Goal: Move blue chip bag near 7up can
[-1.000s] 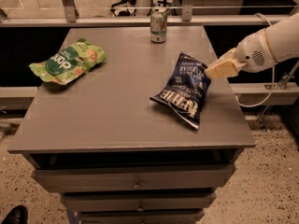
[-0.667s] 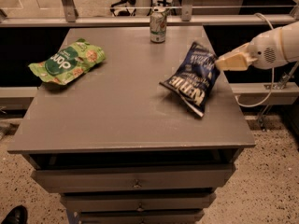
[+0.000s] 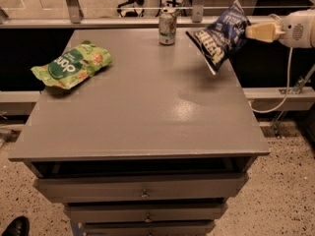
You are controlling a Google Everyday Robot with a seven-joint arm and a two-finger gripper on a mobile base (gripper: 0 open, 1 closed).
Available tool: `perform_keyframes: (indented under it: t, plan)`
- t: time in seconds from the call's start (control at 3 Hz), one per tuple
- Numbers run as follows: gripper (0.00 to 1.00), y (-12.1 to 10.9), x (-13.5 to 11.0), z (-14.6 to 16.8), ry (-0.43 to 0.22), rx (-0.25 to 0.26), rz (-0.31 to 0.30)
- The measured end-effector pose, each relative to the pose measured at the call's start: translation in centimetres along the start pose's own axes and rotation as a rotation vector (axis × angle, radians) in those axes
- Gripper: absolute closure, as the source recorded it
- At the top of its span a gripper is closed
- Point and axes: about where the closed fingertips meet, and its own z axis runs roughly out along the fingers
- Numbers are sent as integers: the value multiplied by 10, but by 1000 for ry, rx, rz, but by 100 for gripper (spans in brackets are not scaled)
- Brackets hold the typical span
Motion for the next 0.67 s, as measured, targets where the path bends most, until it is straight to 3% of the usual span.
perform_keyframes:
  t: [0.33, 0.67]
  plan:
    - [100, -26, -20, 14, -31, 44, 26]
    - [100, -44, -27, 42, 6, 64, 22]
